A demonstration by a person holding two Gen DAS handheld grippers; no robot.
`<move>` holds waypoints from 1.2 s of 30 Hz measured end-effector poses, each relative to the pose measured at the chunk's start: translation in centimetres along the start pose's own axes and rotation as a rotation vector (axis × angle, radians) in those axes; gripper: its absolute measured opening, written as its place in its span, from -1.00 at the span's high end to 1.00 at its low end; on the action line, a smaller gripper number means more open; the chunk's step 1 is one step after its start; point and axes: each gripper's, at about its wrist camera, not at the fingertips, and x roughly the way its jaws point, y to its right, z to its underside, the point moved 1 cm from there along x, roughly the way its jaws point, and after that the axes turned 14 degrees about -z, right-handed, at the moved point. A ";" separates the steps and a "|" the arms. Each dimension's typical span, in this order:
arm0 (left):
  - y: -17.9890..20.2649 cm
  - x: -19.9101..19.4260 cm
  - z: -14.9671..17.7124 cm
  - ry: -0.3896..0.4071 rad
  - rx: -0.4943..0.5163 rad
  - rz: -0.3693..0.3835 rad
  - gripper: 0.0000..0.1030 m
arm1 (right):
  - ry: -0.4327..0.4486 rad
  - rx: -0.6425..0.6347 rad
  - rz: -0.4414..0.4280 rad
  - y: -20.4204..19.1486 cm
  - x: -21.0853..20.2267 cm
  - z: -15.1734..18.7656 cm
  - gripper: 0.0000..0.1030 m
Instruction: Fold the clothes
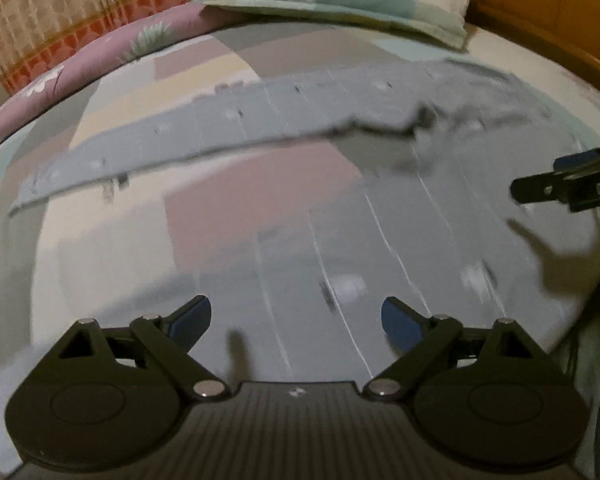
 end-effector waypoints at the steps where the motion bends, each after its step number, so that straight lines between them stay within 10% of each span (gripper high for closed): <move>1: 0.3 -0.1 0.8 0.000 0.002 0.000 -0.79 | -0.021 -0.011 0.005 -0.4 0.3 0.9 -1.00; 25: -9.6 0.1 7.7 -0.081 -0.317 -0.022 -0.86 | -0.042 -0.083 0.072 -1.3 0.5 3.7 -1.00; 36: -19.7 2.1 9.4 -0.078 -0.506 -0.043 -0.84 | -0.052 -0.074 0.087 -1.5 0.7 3.6 -1.00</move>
